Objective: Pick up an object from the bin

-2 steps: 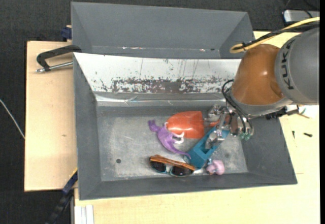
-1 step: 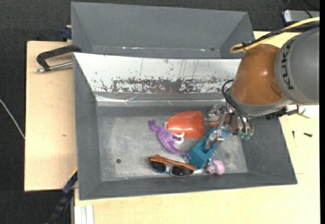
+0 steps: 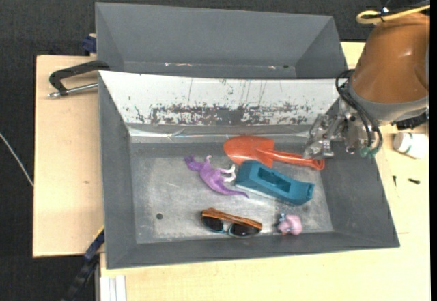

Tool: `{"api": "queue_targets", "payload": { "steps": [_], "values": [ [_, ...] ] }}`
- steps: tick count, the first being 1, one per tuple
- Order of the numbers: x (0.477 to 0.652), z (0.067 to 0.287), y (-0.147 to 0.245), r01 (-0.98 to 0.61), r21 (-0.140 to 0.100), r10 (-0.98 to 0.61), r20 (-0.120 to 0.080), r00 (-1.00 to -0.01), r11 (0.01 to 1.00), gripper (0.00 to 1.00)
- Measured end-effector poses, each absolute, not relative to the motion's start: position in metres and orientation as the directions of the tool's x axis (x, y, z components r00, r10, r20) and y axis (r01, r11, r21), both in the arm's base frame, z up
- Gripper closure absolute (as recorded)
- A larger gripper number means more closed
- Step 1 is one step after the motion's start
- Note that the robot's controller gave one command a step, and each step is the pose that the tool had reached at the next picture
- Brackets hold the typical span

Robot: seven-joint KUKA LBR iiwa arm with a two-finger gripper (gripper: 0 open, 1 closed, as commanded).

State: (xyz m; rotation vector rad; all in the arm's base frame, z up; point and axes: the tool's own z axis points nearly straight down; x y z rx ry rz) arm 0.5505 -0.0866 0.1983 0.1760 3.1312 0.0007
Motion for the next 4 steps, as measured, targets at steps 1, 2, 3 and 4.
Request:
{"api": "queue_targets", "payload": {
  "steps": [1, 2, 3, 4],
  "values": [
    [0.55, 0.198, -0.086, 0.112, 0.001, 0.112, -0.005, -0.994, 0.994, 1.0],
    [0.548, 0.148, -0.008, 0.127, 0.004, 0.127, 0.003, -0.992, 0.992, 0.0],
    [0.549, 0.151, -0.013, 0.133, 0.002, 0.133, -0.002, -0.991, 0.991, 0.0],
    [0.527, 0.076, -0.01, 0.248, 0.003, 0.248, -0.008, -0.969, 0.969, 1.0]
  ]
}}
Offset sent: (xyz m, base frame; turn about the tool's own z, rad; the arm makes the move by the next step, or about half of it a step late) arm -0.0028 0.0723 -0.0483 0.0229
